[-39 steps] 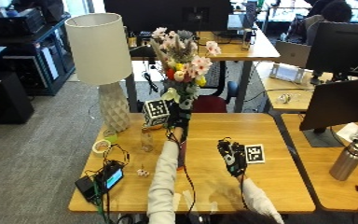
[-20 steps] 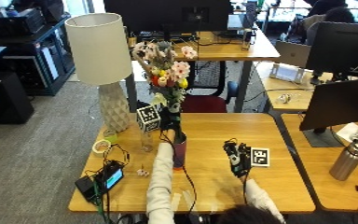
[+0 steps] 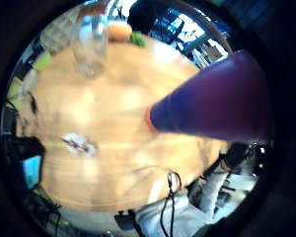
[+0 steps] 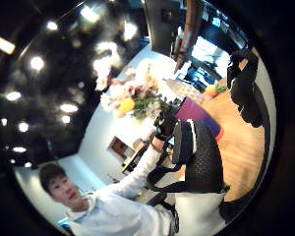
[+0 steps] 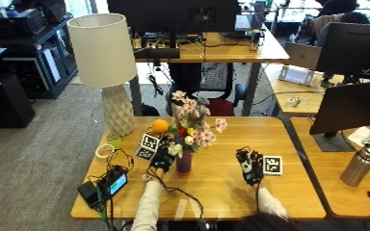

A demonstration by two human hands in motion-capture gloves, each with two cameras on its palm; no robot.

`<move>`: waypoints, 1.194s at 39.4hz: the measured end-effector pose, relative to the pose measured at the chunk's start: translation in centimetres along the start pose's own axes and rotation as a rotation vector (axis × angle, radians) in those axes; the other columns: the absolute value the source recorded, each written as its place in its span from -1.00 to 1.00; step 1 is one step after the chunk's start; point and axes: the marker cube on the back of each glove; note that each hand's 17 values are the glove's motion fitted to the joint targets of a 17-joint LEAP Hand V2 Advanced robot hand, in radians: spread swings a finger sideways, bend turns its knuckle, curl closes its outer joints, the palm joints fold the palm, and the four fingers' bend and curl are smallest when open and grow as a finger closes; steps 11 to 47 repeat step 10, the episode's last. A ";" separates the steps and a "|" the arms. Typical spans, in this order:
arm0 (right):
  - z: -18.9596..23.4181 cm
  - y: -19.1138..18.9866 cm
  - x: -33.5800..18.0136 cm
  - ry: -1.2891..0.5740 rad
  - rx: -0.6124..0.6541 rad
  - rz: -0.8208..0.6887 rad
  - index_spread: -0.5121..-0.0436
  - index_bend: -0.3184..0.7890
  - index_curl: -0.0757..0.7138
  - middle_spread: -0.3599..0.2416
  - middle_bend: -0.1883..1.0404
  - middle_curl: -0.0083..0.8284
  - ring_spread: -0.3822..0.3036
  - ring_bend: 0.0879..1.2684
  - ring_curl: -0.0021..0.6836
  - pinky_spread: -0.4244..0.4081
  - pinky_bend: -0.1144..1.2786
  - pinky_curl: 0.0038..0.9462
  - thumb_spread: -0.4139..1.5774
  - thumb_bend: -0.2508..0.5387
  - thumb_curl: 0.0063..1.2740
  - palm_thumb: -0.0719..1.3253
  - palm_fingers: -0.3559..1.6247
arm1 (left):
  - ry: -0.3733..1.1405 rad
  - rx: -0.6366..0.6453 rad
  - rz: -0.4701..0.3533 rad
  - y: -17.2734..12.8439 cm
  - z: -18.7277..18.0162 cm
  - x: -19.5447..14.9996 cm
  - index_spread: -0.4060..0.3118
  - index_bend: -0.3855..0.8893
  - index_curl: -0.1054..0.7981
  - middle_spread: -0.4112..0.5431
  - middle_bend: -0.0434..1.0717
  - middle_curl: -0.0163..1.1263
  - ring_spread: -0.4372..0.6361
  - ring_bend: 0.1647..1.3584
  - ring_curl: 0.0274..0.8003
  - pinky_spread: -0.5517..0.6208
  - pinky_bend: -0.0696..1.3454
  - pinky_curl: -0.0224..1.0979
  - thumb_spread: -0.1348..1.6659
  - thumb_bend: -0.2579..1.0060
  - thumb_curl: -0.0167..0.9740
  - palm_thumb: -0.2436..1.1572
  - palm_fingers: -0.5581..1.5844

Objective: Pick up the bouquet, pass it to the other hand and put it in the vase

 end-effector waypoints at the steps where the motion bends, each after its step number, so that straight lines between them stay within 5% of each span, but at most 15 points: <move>1: -0.2 0.1 0.0 0.010 0.005 0.008 0.49 -0.18 0.03 0.00 0.11 0.22 -0.29 -0.01 0.33 -0.50 -0.10 -0.16 0.59 -0.40 -0.31 0.08 0.61 | 0.048 -0.049 -0.005 0.5 0.0 -0.1 0.17 -0.38 -0.10 0.06 -0.44 -0.33 0.07 -0.28 -0.11 0.34 -0.21 -0.31 -0.12 -0.74 0.07 -0.27 -0.73; 4: -0.6 0.4 -3.4 0.014 0.024 -0.034 0.49 -0.18 0.03 0.00 0.11 0.22 -0.29 -0.01 0.33 -0.50 -0.10 -0.15 0.58 -0.39 -0.31 0.11 0.61 | 0.083 -0.117 0.076 0.9 -0.3 0.0 0.29 -0.38 -0.19 0.21 -0.51 -0.40 0.25 -0.31 -0.20 0.50 -0.24 -0.36 -0.07 -0.69 0.02 -0.27 -0.71; 7: -0.7 0.6 -6.2 0.007 0.024 -0.095 0.49 -0.17 0.04 0.00 0.10 0.22 -0.30 -0.02 0.33 -0.48 -0.11 -0.15 0.58 -0.39 -0.31 0.13 0.62 | -0.146 -0.004 0.114 0.0 -0.8 -1.0 0.35 -0.36 -0.27 0.32 -0.56 -0.43 0.38 -0.32 -0.23 0.61 -0.26 -0.38 -0.03 -0.65 -0.02 -0.25 -0.70; 10: -1.0 0.7 -5.6 0.050 0.030 -0.064 0.49 -0.17 0.04 0.00 0.10 0.23 -0.30 -0.02 0.33 -0.48 -0.12 -0.15 0.58 -0.39 -0.31 0.15 0.61 | -0.261 0.152 0.312 -1.9 -0.8 -1.3 0.40 -0.35 -0.33 0.41 -0.59 -0.45 0.48 -0.34 -0.26 0.70 -0.28 -0.40 0.00 -0.63 -0.05 -0.21 -0.70; 47: -1.0 0.7 -5.6 0.050 0.030 -0.064 0.49 -0.17 0.04 0.00 0.10 0.23 -0.30 -0.02 0.33 -0.48 -0.12 -0.15 0.58 -0.39 -0.31 0.15 0.61 | -0.261 0.152 0.312 -1.9 -0.8 -1.3 0.40 -0.35 -0.33 0.41 -0.59 -0.45 0.48 -0.34 -0.26 0.70 -0.28 -0.40 0.00 -0.63 -0.05 -0.21 -0.70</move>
